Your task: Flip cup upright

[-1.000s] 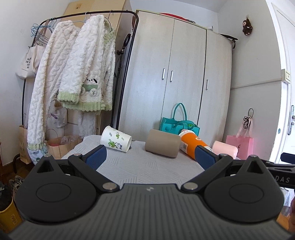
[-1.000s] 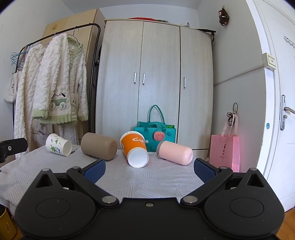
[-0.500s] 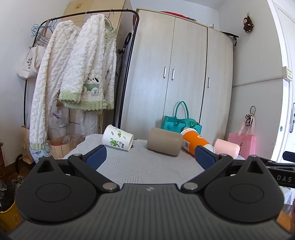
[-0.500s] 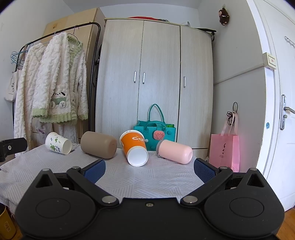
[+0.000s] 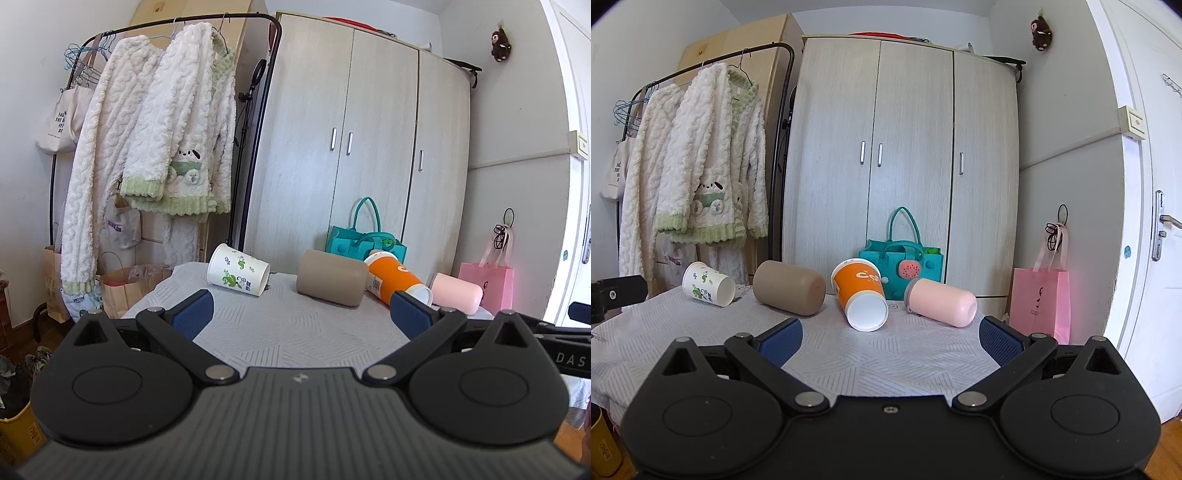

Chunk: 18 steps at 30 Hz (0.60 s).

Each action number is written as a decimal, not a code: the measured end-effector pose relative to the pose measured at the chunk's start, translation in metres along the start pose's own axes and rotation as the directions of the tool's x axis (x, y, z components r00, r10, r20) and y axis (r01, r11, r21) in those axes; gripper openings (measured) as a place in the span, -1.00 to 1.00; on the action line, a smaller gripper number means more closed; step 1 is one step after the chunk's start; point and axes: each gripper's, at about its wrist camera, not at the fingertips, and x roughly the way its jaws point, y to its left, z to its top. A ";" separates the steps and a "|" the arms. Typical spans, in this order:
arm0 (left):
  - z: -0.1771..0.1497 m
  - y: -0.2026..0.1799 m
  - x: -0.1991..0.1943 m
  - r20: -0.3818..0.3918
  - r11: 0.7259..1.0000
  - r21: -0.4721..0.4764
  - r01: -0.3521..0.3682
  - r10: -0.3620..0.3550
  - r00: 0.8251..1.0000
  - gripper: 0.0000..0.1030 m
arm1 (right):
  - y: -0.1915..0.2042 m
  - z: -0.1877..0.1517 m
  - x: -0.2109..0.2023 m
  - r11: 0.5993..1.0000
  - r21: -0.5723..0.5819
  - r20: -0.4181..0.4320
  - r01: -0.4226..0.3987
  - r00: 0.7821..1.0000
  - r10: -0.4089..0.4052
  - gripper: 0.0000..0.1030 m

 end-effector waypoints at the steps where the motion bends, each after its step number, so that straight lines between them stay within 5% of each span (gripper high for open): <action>1: 0.000 0.001 0.000 -0.010 1.000 -0.005 0.003 -0.003 1.000 1.00 | 0.000 0.000 0.000 1.000 -0.002 -0.003 -0.001 1.000 0.001 1.00; 8: 0.012 0.003 0.008 -0.086 0.999 -0.040 0.023 -0.026 0.996 1.00 | -0.007 0.003 -0.001 0.998 0.013 -0.031 -0.059 0.998 0.059 1.00; 18: 0.043 -0.015 0.029 -0.194 0.994 0.088 0.067 -0.049 0.980 1.00 | -0.049 0.026 0.019 0.988 0.082 -0.181 -0.132 0.973 0.145 1.00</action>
